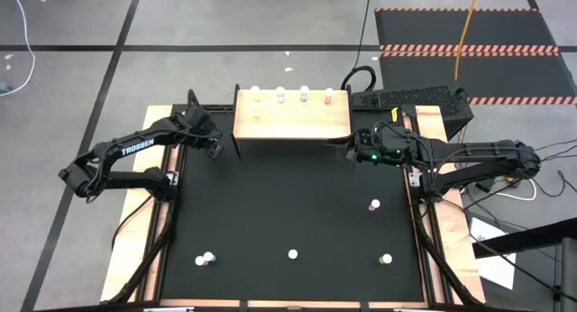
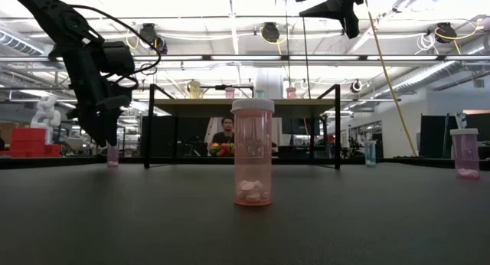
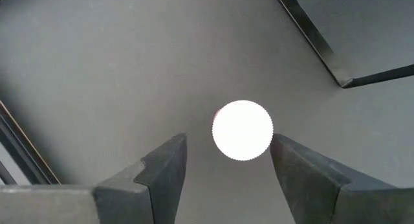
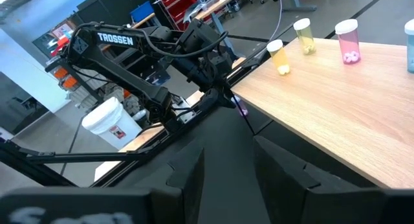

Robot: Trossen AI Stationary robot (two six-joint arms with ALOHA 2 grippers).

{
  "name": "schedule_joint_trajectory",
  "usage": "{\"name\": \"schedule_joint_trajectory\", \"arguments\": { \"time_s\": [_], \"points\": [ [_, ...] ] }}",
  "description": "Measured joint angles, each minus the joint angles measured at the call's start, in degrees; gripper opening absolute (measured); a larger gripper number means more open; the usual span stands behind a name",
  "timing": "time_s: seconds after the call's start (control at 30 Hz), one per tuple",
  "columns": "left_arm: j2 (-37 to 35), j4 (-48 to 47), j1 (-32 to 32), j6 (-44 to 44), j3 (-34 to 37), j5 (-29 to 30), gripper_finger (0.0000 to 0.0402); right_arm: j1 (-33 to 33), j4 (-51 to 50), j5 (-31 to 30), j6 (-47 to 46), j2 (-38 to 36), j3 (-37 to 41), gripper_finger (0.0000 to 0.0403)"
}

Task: Pick and place medicine bottles onto shelf by color
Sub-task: Put the top pink pill bottle on the shelf aligned with the other pink bottle

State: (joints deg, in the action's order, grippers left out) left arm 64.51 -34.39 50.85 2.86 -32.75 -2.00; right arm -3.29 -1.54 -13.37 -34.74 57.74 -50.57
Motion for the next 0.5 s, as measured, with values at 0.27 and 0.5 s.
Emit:
{"name": "schedule_joint_trajectory", "arguments": {
  "time_s": [0.27, 0.5],
  "points": [
    [0.0, 0.94, 0.0, -1.06, 0.0, -0.02, 0.0225, 0.0, 0.0, 0.0, -0.17, 0.0, 0.0, 0.0123],
    [0.0, 1.25, -1.72, -1.02, -0.02, -0.07, 0.0225, 0.0, 0.0, 0.08, -0.53, 0.0, 0.0, 0.0123]
  ]
}}
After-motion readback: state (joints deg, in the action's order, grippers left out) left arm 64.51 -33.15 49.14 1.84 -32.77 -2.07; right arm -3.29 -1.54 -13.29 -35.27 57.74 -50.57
